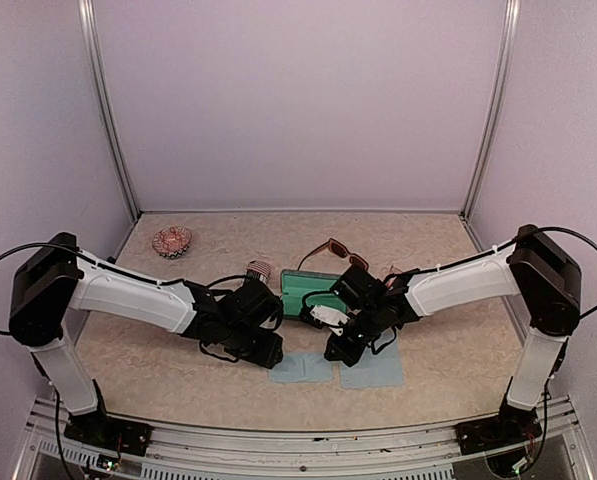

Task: Organize the sunglasses
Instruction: Pick up the folded cleaning cloth from the center of the board.

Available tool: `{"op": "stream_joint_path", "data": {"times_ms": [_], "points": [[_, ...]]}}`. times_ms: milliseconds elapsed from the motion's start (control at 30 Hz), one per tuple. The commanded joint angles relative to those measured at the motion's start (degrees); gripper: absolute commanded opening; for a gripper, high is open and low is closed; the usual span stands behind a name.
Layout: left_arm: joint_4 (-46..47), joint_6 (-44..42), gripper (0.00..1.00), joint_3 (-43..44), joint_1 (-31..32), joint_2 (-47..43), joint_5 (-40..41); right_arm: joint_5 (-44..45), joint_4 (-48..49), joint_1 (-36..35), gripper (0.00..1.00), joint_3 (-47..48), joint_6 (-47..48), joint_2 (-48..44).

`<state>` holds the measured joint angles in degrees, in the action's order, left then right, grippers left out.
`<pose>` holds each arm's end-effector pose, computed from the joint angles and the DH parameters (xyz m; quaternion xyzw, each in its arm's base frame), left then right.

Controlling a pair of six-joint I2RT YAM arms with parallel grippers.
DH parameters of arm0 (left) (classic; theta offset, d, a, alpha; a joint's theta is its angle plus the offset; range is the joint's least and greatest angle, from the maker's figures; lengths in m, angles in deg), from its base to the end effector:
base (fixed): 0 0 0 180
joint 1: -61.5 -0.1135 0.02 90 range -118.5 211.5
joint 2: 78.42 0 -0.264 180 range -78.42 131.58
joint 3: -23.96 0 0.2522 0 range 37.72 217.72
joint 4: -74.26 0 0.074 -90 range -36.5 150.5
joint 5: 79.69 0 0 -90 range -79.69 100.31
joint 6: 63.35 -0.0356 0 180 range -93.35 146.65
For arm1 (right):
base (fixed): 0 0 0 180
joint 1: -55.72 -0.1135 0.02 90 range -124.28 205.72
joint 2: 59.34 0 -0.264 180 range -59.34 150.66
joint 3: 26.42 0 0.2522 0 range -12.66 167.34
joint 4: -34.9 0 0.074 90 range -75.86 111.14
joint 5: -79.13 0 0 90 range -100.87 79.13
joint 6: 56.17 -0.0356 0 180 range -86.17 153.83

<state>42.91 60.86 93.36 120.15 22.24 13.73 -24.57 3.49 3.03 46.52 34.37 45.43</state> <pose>0.1760 -0.2848 0.1448 0.1987 0.9506 -0.1515 0.1841 0.2057 0.2839 0.1388 -0.4574 0.8512 0.2052 0.1554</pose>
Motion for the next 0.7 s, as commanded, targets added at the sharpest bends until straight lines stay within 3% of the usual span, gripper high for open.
{"op": "stream_joint_path", "data": {"times_ms": [0,400,667], "points": [[1.5,-0.4,0.47,0.3,0.3,1.4,-0.7,-0.3,-0.9,0.5,0.00,-1.6,0.1,-0.6],[2.4,-0.3,0.30,0.3,1.3,3.1,-2.5,-0.6,-0.4,0.5,0.00,-2.0,-0.2,-0.5],[2.4,0.4,0.08,0.2,2.1,3.3,-2.7,-0.9,0.3,0.5,0.00,-2.3,-0.2,-0.6]]}}
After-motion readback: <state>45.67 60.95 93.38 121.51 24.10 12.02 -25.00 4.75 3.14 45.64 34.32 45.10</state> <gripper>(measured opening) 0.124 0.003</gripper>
